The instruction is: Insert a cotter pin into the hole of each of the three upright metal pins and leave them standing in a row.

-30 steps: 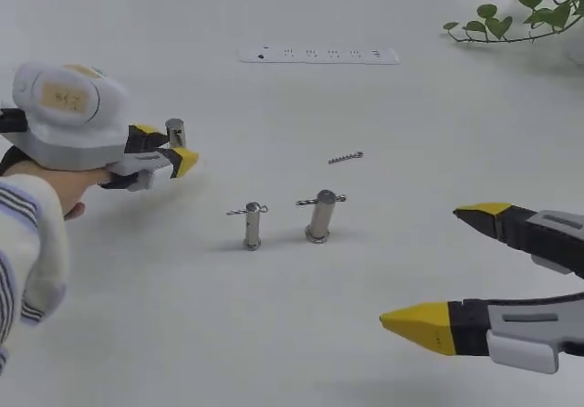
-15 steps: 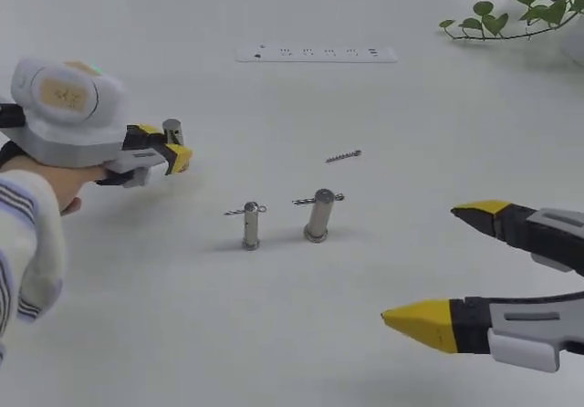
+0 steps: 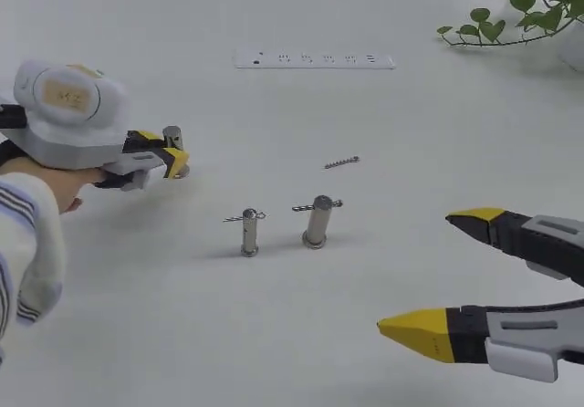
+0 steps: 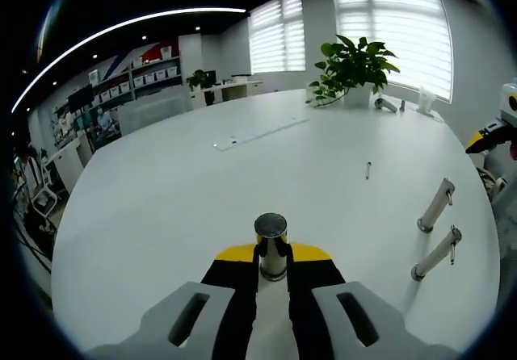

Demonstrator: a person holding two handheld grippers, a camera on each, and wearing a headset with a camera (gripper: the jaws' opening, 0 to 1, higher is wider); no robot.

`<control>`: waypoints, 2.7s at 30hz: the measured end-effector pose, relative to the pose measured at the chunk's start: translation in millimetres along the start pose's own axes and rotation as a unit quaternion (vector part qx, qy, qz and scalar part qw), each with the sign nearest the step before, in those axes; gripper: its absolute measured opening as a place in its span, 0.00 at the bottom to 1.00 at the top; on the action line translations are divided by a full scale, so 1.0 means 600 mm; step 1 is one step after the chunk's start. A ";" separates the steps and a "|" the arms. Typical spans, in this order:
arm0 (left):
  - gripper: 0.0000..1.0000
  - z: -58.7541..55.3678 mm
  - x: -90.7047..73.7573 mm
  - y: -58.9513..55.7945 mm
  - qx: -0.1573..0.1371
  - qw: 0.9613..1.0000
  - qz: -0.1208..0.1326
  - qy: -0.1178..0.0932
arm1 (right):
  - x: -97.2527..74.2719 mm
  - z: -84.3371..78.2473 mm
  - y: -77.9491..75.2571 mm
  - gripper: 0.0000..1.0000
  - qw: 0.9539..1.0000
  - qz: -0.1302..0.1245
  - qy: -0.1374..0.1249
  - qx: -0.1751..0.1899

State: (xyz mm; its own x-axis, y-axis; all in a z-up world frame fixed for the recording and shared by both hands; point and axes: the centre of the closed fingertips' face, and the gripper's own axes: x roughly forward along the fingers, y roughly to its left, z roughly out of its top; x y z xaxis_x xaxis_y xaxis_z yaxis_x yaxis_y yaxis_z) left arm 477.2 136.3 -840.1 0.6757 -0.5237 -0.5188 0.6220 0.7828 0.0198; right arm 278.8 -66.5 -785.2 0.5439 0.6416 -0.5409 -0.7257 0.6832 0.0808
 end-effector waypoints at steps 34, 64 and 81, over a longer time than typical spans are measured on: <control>0.11 -0.017 -0.124 -0.052 -0.068 0.997 0.036 0.025 | -0.017 0.001 0.003 0.88 1.000 0.003 -0.021 -0.004; 0.11 -0.102 -0.217 -0.189 -0.161 0.981 0.063 0.085 | -0.008 -0.010 0.015 0.88 0.999 0.024 -0.026 -0.003; 0.11 -0.098 -0.211 -0.203 -0.124 0.985 0.073 0.095 | -0.017 -0.017 0.008 0.88 0.999 0.032 -0.030 -0.001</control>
State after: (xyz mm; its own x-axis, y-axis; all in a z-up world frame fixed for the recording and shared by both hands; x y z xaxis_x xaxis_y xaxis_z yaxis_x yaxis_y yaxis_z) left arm 292.3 127.0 -827.1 0.6497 -0.3451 -0.6774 0.3921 0.9155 -0.0903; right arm 265.7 -73.2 -788.0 0.5206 0.7033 -0.4840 -0.7602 0.6400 0.1123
